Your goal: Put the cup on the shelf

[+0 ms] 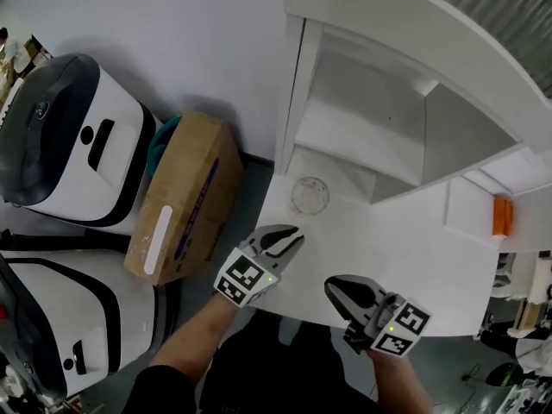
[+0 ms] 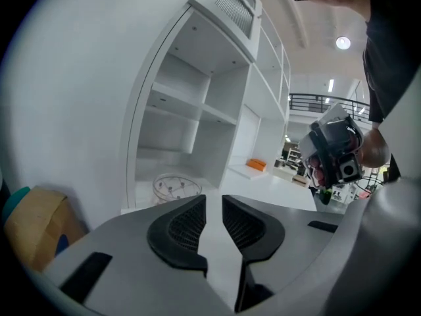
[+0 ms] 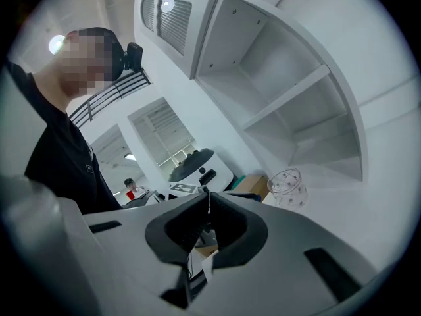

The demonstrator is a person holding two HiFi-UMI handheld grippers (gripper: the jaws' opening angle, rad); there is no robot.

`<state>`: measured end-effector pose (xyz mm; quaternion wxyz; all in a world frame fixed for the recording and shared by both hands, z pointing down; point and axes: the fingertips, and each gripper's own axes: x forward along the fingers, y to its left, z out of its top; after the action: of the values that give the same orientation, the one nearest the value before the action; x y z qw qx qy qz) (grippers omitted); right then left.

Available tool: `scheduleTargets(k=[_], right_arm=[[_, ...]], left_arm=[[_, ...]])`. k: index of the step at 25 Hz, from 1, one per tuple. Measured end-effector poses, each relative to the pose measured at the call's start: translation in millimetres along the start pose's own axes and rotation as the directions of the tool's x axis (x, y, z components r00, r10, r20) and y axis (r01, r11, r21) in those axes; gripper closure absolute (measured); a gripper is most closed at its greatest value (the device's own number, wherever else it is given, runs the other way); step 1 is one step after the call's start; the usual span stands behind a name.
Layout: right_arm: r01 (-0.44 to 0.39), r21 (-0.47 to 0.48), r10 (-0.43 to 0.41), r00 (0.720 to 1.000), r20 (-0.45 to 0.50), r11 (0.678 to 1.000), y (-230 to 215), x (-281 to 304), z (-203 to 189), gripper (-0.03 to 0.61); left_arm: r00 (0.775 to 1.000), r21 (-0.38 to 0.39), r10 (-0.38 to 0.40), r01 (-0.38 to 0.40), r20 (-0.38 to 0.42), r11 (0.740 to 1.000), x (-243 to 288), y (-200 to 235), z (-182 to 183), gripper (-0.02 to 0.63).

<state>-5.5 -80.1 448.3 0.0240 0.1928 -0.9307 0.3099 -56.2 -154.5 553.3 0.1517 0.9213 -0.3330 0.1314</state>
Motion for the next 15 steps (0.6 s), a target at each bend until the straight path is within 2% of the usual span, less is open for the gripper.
scheduleTargets(k=[2,7,15], right_arm=[[0.0,0.006,0.0,1.0,0.016,1.0,-3.4,-2.1,0.5,0.56],[0.003,0.026,-0.004,0.999,0.044,1.0,-7.6,-10.9,-5.8,0.561],[0.029,0.065,-0.033,0.997,0.071,0.997,-14.5,-28.3,-18.8,0.56]], left_arm=[[1.0,-0.019,-0.012,0.012,-0.016,1.0,8.1,-1.8,-8.1,0.502],[0.998,-0.032,-0.032,0.03,-0.061,0.999,22.6,-6.8,-21.8,0.472],[0.995,-0.028,0.012,-0.015,-0.095,1.0,37.2,2.0,-36.1,0.443]])
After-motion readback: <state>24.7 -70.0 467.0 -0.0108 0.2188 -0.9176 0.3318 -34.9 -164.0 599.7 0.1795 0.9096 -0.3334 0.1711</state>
